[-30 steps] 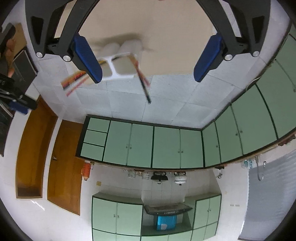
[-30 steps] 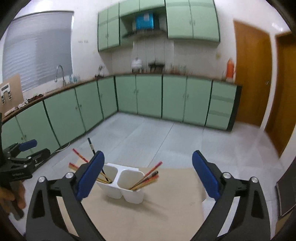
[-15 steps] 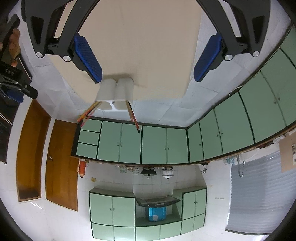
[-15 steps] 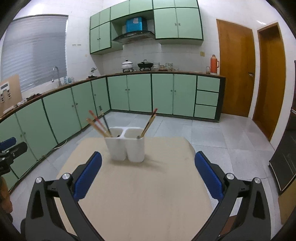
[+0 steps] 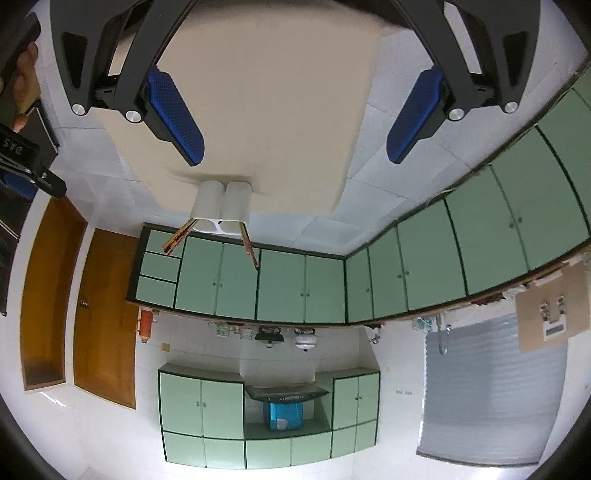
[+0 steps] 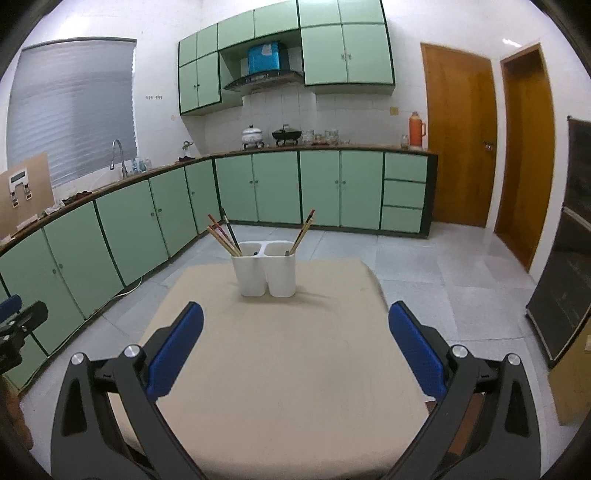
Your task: Organize utensils
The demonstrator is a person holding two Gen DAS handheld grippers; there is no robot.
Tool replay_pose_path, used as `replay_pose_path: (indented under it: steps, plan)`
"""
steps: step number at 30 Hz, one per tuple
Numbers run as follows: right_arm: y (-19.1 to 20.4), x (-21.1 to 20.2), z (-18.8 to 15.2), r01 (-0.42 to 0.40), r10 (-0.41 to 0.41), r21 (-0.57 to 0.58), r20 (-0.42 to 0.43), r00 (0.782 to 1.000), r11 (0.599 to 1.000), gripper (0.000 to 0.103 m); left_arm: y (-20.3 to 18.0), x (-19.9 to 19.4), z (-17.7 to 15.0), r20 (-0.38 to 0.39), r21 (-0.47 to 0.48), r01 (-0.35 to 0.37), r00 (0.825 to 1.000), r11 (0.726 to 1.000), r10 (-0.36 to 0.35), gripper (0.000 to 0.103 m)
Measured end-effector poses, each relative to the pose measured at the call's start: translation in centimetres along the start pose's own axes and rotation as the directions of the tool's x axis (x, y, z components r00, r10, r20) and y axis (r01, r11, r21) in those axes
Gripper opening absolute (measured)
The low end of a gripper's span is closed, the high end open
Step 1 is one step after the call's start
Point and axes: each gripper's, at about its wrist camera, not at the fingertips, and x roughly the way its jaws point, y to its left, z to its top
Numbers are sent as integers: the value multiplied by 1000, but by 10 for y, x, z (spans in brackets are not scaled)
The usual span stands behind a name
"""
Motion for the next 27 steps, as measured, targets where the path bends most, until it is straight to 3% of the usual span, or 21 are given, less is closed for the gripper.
replay_pose_path:
  steps: [17,27]
  plan:
    - [17,-124,-45,46,-45,-22,64,997,999,97,10,-117,-49,33,-48,-27,999,998,29,97]
    - [27,-151,-46,53,-47,-45,128,991,998,97,21,-147,-54,79,-77,-71,994,995,77,97]
